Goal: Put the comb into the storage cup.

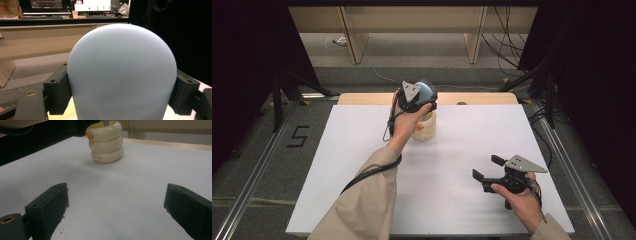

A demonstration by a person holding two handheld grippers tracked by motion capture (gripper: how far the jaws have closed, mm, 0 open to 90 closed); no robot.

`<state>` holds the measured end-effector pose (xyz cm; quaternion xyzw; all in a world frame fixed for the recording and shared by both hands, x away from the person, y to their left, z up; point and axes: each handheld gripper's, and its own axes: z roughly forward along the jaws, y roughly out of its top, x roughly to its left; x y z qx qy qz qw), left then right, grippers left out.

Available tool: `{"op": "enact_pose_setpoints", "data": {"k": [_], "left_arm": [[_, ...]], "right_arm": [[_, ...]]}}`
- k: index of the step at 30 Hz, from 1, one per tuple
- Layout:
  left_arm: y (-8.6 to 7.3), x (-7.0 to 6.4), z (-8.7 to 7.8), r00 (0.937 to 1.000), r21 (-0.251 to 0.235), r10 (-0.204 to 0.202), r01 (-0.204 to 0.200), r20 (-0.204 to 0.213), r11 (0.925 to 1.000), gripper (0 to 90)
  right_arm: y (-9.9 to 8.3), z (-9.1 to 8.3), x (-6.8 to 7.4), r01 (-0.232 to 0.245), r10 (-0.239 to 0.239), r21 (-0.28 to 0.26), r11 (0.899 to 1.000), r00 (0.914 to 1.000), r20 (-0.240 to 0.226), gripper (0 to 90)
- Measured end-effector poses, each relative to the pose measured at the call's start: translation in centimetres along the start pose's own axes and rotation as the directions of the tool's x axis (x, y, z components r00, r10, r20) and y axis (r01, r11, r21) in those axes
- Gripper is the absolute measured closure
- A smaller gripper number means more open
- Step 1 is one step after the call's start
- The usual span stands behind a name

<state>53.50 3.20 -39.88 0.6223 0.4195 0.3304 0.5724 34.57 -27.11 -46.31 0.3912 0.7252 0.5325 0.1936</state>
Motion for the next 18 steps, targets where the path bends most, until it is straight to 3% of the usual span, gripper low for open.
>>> {"op": "enact_pose_setpoints", "data": {"k": [10, 18], "left_arm": [[-0.12, 0.07, -0.07, 1.0, -0.005, -0.004, 0.004, 0.007, 1.0, 19.7], [0.23, 0.29, -0.44, 0.9996, 0.026, -0.022, 0.022, 0.015, 0.9994, 19.6]], "right_arm": [[0.0, 0.0, 0.01, -0.002, 0.002, -0.002, 1.0, 1.0, 0.001, 6.6], [-0.02, 0.05, 0.03, 0.001, -0.001, 0.002, 1.0, 1.0, 0.0, 6.6]]}}
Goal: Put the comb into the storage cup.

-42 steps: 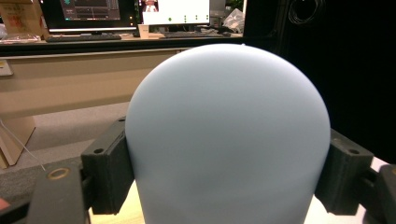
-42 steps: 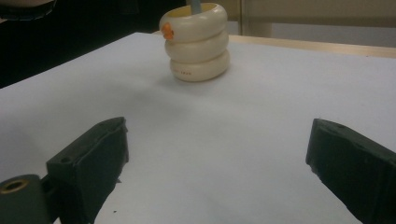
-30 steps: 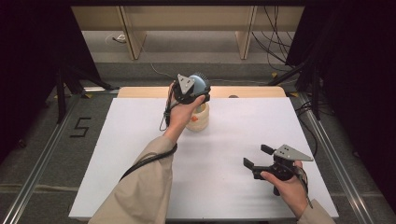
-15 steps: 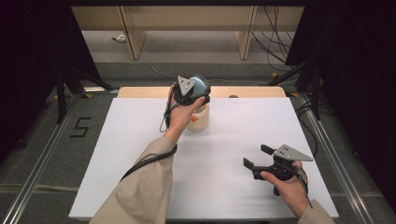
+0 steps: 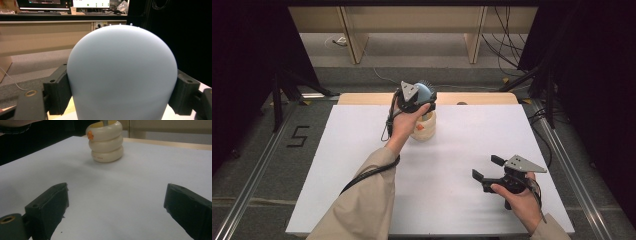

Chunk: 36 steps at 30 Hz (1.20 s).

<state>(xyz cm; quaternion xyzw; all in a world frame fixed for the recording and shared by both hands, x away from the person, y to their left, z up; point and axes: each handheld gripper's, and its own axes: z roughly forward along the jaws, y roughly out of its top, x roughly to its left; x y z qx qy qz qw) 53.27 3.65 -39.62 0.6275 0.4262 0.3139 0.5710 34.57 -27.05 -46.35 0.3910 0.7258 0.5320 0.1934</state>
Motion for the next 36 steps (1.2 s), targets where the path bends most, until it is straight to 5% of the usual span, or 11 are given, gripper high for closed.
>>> {"op": "enact_pose_setpoints", "data": {"k": [20, 36], "left_arm": [[-0.3, 2.0, -3.9, 0.9999, 0.037, -0.016, 0.016, -0.001, 0.9992, 16.4], [-0.2, 3.1, -4.5, 0.9988, 0.06, -0.048, 0.048, -0.006, 0.997, 6.2]], "right_arm": [[0.0, 0.1, 0.1, 0.0, 0.0, 0.006, 1.0, 1.0, 0.001, 6.8], [-0.1, 0.1, 0.1, 0.0, 0.0, 0.006, 1.0, 1.0, 0.002, 6.8]]}}
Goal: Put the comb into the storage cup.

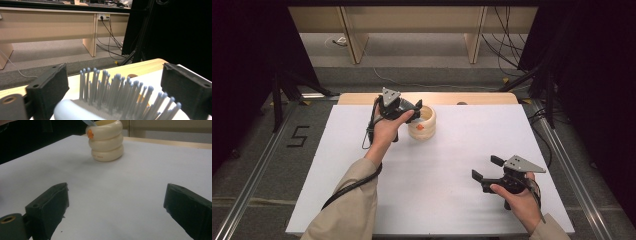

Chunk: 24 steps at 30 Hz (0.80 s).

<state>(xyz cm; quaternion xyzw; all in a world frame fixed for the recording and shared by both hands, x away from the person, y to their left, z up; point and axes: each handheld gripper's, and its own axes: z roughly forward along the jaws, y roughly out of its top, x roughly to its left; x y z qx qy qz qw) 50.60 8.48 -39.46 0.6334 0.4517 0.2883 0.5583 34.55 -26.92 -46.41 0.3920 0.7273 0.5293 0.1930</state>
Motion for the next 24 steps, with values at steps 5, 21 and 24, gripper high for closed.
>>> {"op": "enact_pose_setpoints", "data": {"k": [5, 21, 24], "left_arm": [[0.1, 0.2, -0.4, 0.9999, 0.004, 0.013, -0.013, -0.001, 0.9999, 3.7], [1.0, 0.2, -2.5, 0.9985, 0.029, 0.053, -0.054, 0.013, 0.9981, 1.0], [0.9, 0.4, -2.8, 0.9981, 0.037, 0.061, -0.061, 0.013, 0.9974, 1.1]], "right_arm": [[0.0, 0.0, 0.0, -0.001, 0.001, -0.001, 1.0, 1.0, 0.001, 6.9], [0.1, -0.1, -0.1, -0.001, 0.001, -0.006, 1.0, 0.9999, 0.012, 6.8], [0.1, -0.1, -0.2, -0.001, 0.001, -0.005, 1.0, 0.9999, 0.014, 6.8]]}}
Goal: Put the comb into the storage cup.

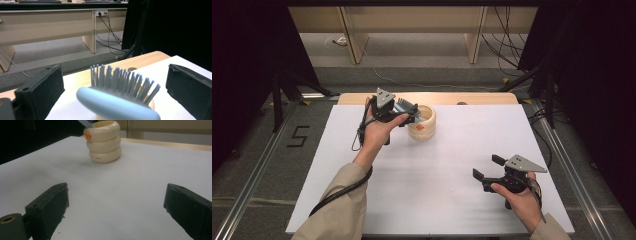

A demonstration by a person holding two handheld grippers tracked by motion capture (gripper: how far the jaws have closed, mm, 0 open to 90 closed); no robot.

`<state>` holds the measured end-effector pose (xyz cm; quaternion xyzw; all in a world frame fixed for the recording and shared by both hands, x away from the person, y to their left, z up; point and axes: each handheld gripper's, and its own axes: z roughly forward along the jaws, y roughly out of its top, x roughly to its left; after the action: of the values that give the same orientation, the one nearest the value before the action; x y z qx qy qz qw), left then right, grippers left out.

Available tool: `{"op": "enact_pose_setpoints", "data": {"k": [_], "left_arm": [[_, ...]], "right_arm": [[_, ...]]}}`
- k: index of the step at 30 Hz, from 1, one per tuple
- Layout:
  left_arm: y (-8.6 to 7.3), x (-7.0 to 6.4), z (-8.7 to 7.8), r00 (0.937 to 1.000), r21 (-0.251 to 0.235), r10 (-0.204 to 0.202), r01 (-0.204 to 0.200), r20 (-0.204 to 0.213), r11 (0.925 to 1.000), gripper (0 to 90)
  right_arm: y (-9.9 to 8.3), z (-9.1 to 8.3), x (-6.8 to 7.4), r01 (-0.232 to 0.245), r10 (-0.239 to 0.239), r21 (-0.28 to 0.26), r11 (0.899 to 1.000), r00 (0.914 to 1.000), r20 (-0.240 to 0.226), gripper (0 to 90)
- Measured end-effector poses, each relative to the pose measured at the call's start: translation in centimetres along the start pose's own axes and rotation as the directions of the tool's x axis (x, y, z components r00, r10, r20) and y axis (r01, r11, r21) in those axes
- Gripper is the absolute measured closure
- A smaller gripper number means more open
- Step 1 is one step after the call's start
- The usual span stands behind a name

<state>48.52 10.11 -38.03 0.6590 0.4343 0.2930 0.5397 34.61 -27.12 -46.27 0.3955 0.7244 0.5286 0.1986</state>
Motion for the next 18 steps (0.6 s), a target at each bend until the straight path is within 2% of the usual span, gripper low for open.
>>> {"op": "enact_pose_setpoints", "data": {"k": [18], "left_arm": [[-0.8, 0.2, -2.8, 0.9992, 0.031, 0.025, -0.026, 0.029, 0.9992, 1.6]], "right_arm": [[0.1, -0.1, -0.1, -0.002, 0.002, -0.004, 1.0, 1.0, 0.008, 6.7]]}}
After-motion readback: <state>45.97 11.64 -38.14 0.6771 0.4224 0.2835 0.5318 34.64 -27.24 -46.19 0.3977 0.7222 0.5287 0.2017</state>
